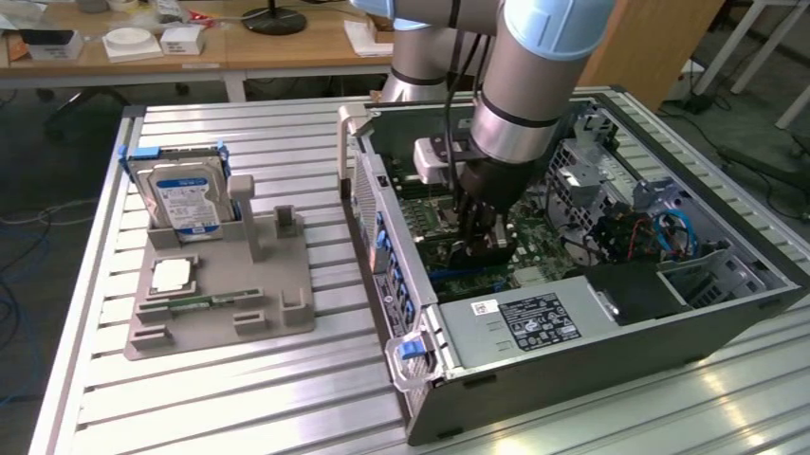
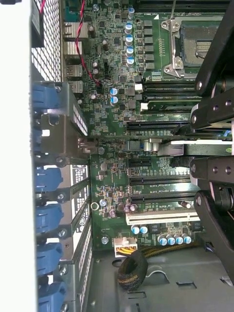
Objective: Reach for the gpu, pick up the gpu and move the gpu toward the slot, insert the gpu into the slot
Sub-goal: 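Insert the gpu into the slot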
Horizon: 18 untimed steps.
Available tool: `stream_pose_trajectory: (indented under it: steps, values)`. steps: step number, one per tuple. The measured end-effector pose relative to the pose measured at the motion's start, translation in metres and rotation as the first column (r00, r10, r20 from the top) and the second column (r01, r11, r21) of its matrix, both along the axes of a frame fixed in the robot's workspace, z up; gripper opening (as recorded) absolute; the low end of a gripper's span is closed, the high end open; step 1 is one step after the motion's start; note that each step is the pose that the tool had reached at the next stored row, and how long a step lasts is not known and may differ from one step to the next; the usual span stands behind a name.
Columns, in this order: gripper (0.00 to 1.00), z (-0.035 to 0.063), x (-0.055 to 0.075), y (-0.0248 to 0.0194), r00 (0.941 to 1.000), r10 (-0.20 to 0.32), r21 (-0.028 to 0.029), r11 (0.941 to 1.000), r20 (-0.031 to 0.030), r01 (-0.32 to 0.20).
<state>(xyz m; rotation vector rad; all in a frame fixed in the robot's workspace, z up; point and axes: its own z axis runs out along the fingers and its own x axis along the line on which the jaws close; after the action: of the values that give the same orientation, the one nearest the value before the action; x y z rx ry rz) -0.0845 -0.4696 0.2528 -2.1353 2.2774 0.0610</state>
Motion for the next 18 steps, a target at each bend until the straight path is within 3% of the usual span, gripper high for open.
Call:
stream_pose_trajectory:
  steps: [12,18]
  values:
    - [0.27,-0.0028,-0.0003,-0.0001,1.0,0.0,-0.0002,1.0,0.0,0.0]
    - [0.27,-0.0029,-0.0009,0.0021,1.0,0.005,0.0,1.0,0.0001,-0.005]
